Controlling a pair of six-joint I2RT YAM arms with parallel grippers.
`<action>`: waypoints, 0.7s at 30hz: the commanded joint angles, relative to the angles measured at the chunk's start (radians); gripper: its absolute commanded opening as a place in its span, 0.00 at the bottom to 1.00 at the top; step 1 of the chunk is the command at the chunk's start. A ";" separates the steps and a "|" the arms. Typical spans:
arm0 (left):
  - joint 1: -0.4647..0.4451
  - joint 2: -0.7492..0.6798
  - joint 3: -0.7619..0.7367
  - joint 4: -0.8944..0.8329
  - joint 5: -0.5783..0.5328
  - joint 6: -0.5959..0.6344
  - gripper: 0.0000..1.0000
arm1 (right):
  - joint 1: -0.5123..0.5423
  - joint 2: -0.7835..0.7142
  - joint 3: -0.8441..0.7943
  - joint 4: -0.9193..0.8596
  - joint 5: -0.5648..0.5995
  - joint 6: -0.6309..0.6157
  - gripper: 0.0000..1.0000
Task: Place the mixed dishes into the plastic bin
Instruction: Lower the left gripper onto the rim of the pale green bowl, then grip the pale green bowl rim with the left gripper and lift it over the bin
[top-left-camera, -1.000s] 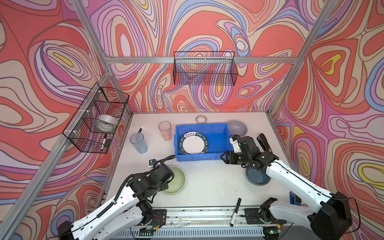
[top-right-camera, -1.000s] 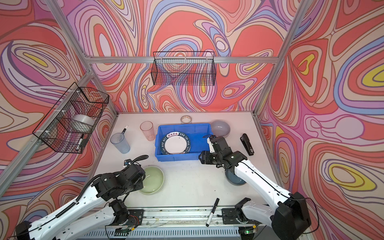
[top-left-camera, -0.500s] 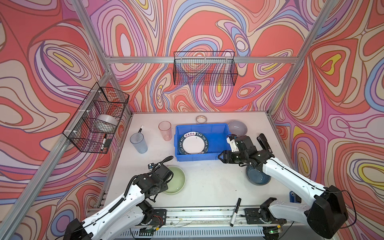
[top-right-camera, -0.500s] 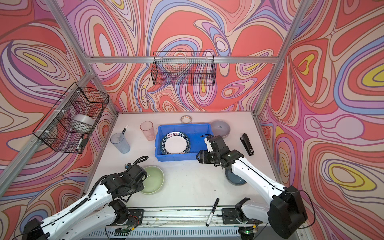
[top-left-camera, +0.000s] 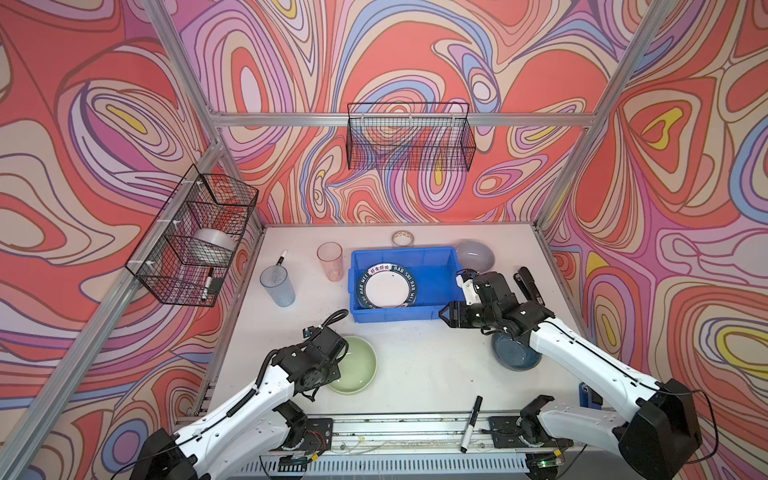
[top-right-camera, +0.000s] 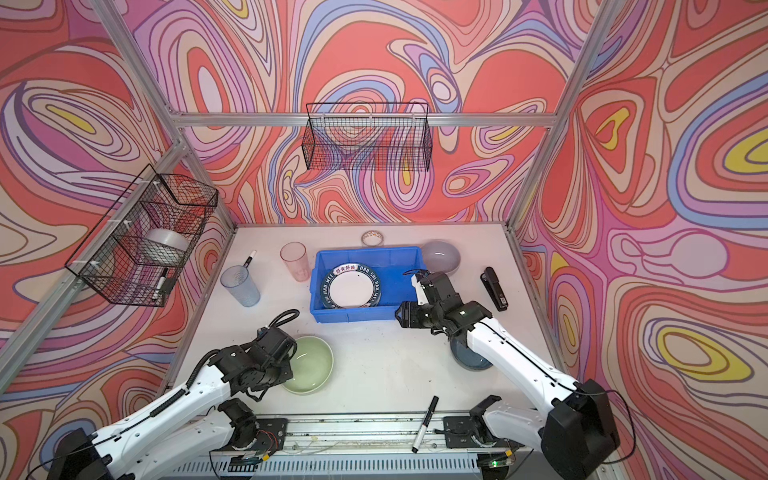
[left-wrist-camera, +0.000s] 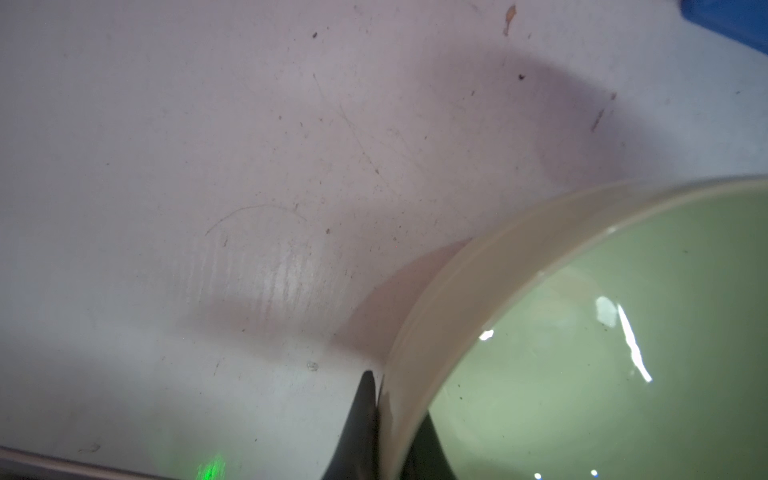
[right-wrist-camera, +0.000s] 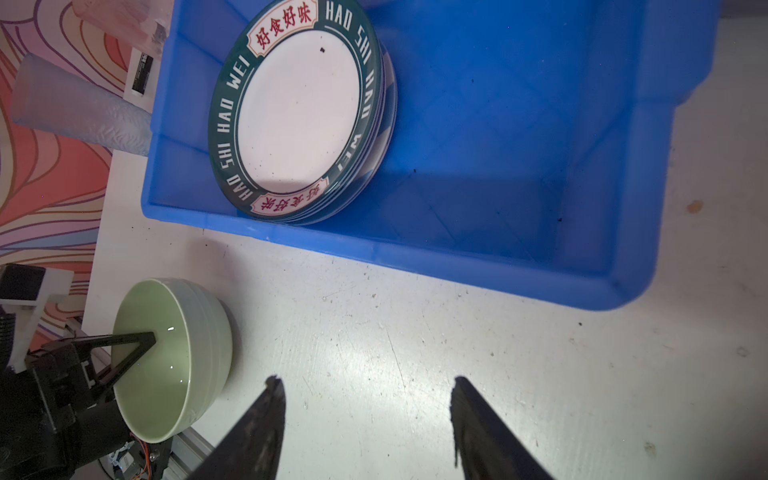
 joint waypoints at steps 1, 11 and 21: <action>0.001 -0.015 0.086 -0.050 -0.001 0.020 0.00 | 0.002 -0.025 -0.007 -0.023 0.024 -0.008 0.65; 0.001 0.016 0.332 -0.194 -0.024 0.132 0.00 | 0.003 -0.041 -0.007 -0.045 0.055 -0.007 0.65; 0.006 0.189 0.637 -0.220 -0.019 0.274 0.00 | 0.004 -0.059 -0.004 -0.061 0.080 0.003 0.65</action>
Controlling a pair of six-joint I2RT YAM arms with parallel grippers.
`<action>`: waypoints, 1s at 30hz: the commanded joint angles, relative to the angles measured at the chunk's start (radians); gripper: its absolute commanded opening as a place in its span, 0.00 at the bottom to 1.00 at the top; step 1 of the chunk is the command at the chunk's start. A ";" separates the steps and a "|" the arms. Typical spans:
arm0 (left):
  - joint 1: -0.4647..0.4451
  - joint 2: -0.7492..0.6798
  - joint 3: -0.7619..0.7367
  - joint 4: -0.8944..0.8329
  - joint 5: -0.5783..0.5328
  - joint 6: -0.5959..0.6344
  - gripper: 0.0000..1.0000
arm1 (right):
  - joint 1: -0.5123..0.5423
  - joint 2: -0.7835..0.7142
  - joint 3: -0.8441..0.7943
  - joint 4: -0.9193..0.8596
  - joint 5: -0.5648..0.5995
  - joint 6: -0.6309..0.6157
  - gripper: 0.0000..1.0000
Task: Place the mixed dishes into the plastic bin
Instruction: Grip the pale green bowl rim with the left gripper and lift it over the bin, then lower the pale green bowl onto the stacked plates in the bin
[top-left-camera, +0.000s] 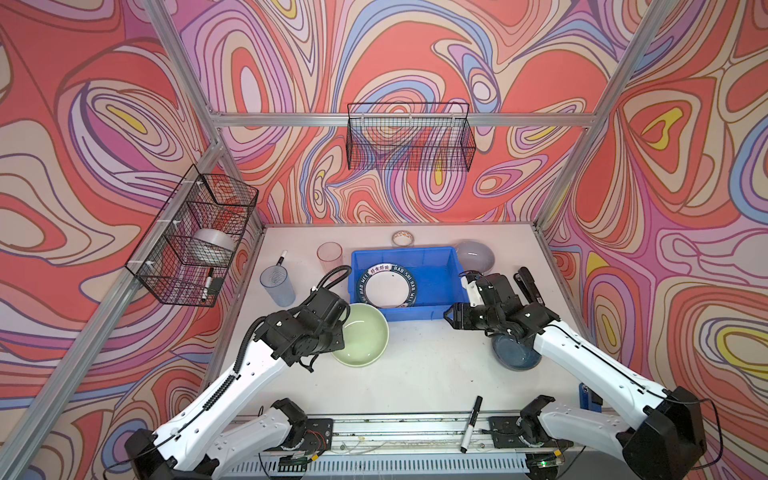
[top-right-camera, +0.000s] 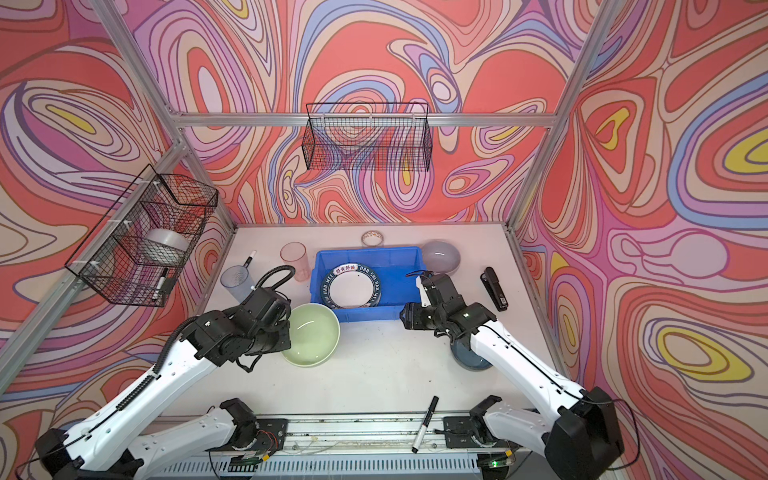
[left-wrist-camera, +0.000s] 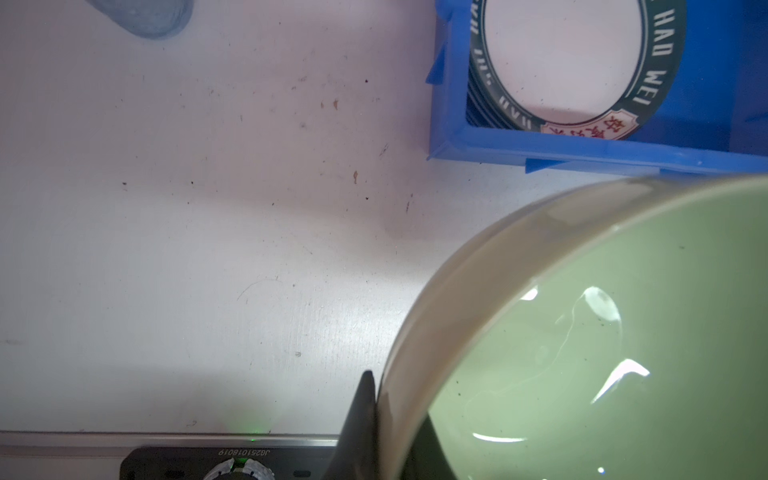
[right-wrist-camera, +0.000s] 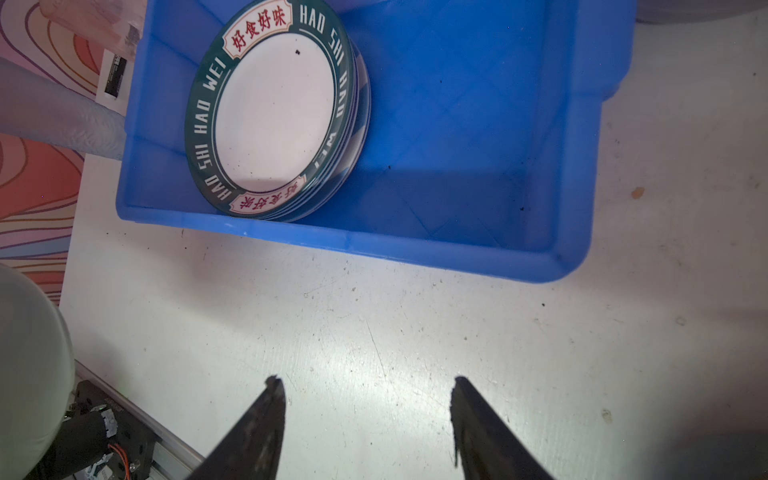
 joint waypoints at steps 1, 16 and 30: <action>0.009 0.070 0.113 0.031 -0.010 0.065 0.00 | 0.002 -0.024 -0.003 -0.012 0.024 0.003 0.65; 0.155 0.573 0.464 0.279 0.198 0.247 0.00 | 0.003 -0.076 -0.019 -0.037 0.054 -0.006 0.65; 0.201 0.926 0.671 0.297 0.247 0.283 0.00 | 0.002 -0.113 -0.033 -0.052 0.076 -0.022 0.65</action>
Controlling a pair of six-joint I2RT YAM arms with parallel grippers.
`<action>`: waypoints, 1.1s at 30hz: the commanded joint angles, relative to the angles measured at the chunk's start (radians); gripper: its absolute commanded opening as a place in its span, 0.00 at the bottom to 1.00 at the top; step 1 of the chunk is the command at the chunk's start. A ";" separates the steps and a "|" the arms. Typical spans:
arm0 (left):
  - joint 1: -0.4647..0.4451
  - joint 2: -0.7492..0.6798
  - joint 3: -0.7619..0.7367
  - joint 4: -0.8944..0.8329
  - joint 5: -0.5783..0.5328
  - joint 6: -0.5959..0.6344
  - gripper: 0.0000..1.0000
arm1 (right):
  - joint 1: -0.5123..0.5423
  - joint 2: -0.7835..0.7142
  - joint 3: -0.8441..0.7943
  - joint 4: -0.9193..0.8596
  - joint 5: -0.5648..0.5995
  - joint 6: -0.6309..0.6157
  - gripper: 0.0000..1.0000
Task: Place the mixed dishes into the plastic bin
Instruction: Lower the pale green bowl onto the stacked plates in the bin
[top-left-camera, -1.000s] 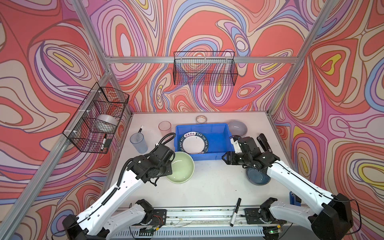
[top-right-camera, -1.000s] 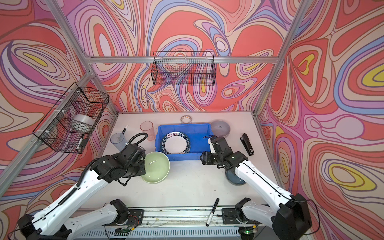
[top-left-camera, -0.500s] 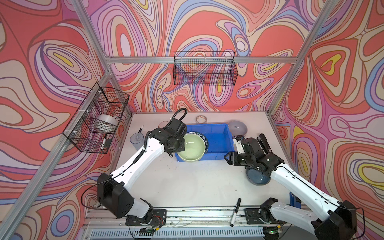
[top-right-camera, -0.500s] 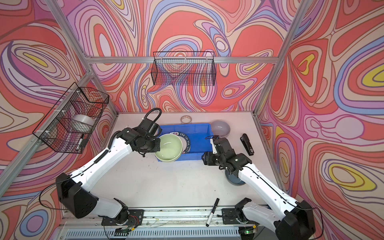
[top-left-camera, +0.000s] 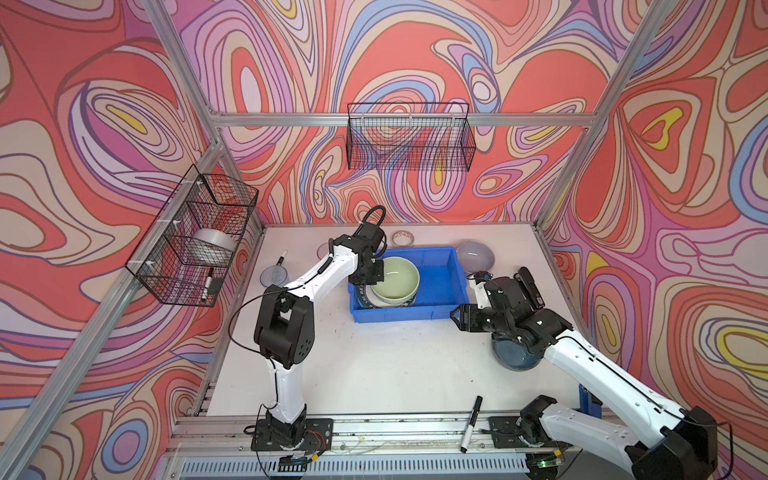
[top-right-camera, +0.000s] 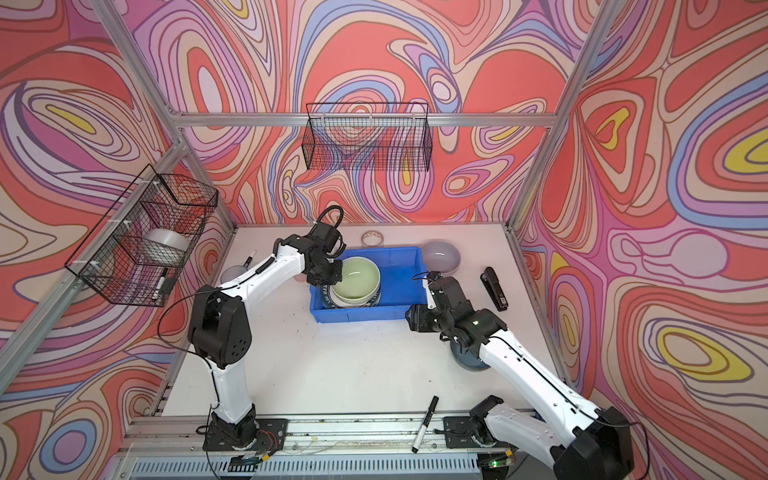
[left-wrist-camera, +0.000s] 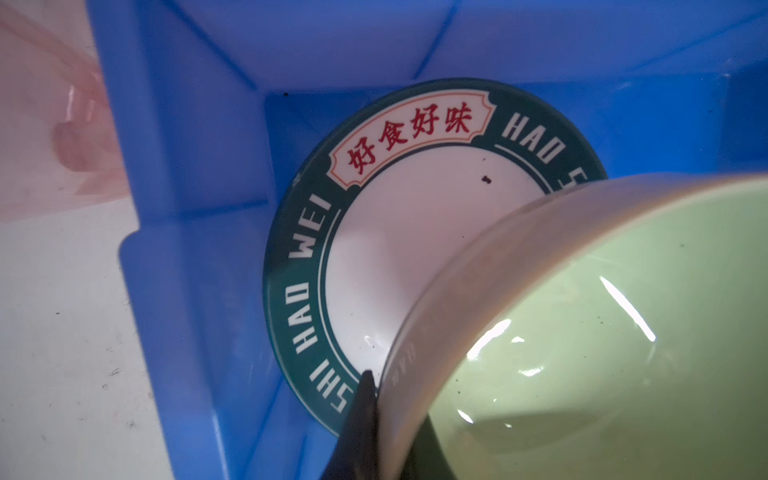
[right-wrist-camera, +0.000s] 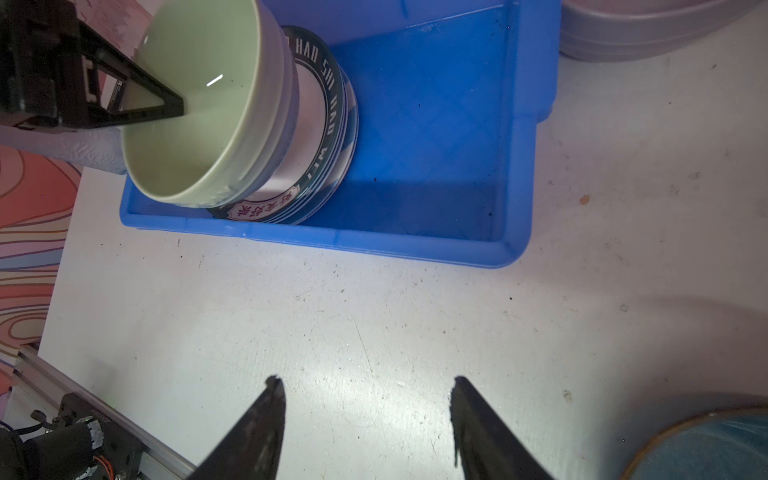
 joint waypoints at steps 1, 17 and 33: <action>0.016 -0.002 0.065 0.041 0.043 0.012 0.00 | 0.003 -0.020 -0.017 -0.016 0.022 -0.015 0.65; 0.040 0.048 0.053 0.059 0.001 0.038 0.00 | 0.004 -0.040 -0.018 -0.039 0.045 -0.009 0.65; 0.053 0.088 0.055 0.091 -0.028 0.036 0.00 | 0.003 -0.038 -0.030 -0.037 0.044 -0.007 0.65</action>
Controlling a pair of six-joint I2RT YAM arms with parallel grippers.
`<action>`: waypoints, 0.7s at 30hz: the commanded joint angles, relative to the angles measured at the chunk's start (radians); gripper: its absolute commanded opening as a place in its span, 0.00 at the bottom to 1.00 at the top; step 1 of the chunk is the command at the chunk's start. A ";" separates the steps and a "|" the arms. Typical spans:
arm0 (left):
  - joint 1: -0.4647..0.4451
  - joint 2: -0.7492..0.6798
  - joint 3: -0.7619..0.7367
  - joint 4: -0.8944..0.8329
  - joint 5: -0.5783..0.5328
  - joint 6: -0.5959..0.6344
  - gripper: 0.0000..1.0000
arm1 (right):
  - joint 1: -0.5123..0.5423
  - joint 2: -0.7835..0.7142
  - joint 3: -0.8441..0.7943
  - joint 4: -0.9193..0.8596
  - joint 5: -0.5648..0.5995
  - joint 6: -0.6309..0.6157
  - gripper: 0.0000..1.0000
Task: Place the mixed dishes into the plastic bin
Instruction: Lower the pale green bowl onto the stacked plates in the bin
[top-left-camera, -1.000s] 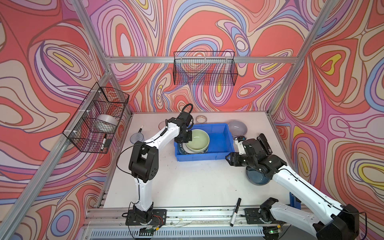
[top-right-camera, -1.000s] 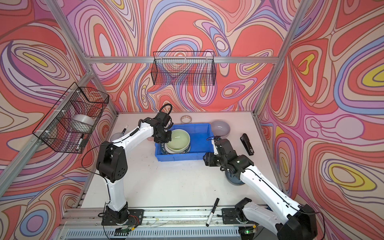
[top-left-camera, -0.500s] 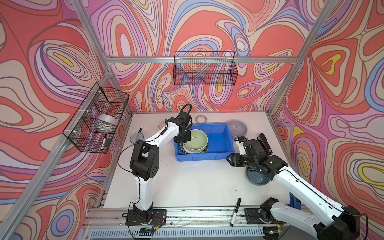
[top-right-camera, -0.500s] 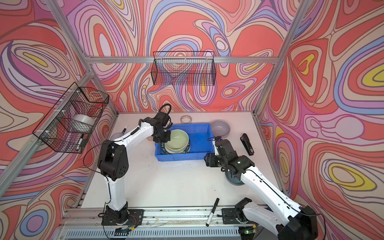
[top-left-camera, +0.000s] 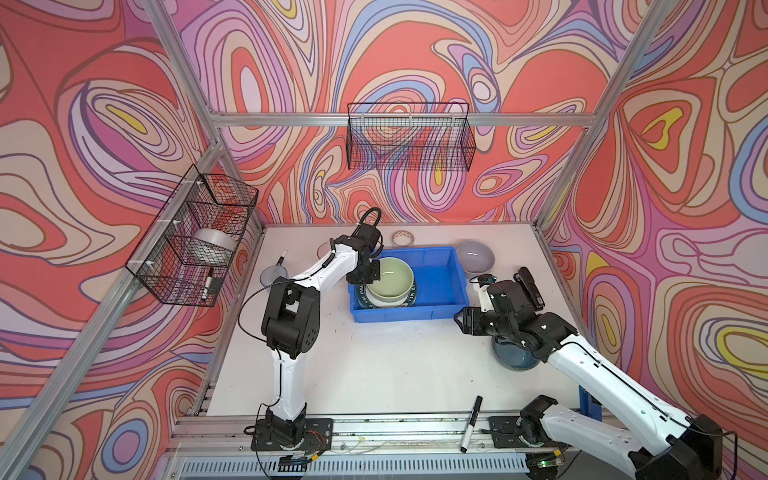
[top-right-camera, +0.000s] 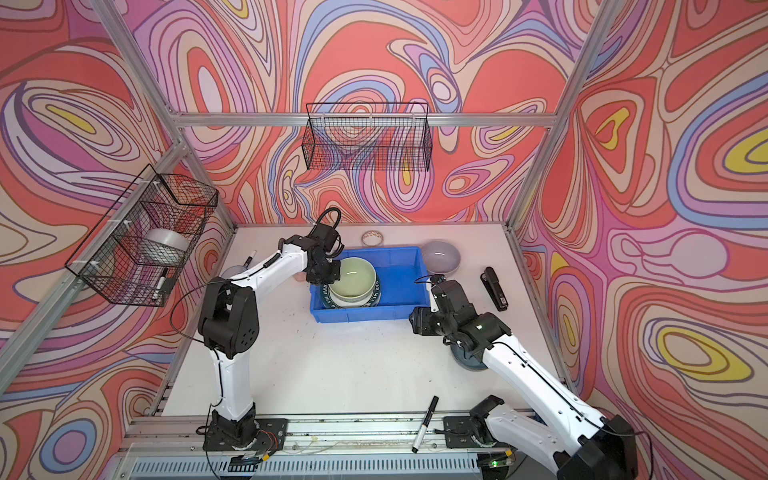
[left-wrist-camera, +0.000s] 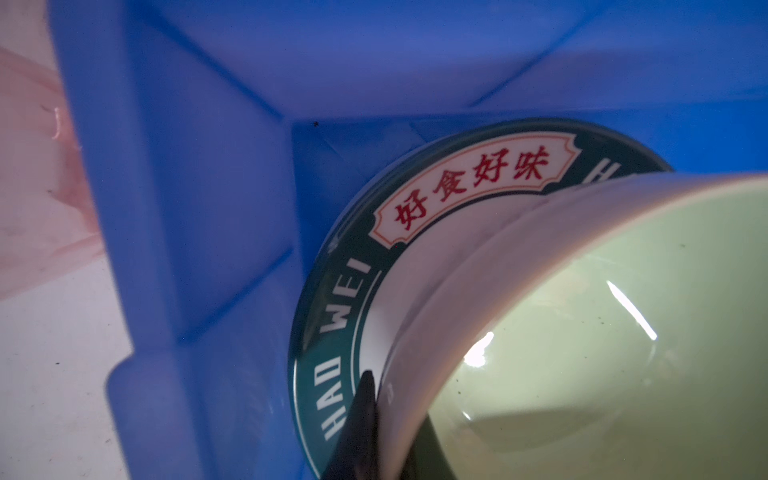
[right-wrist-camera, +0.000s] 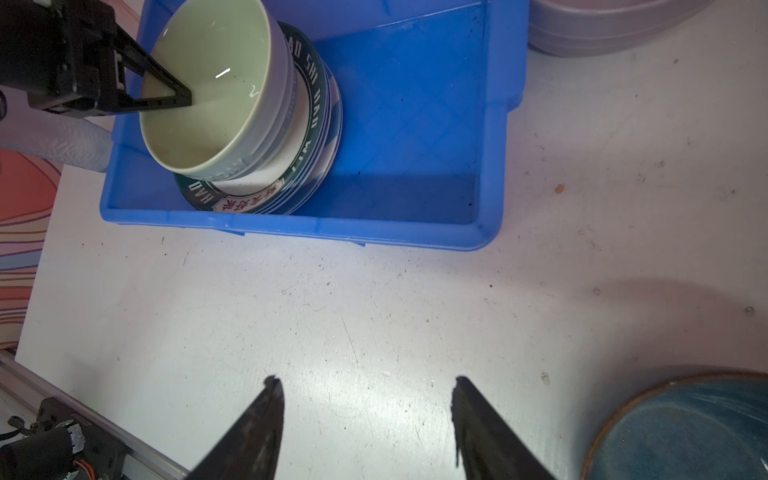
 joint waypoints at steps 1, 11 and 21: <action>0.012 0.012 0.042 0.041 -0.004 0.006 0.00 | 0.003 -0.001 -0.012 -0.007 0.015 -0.005 0.65; 0.022 0.009 0.040 0.012 -0.022 0.020 0.01 | 0.002 0.006 -0.016 0.001 0.011 -0.004 0.65; 0.026 -0.010 0.049 0.006 0.010 0.033 0.26 | 0.002 0.006 -0.012 0.003 0.016 -0.001 0.66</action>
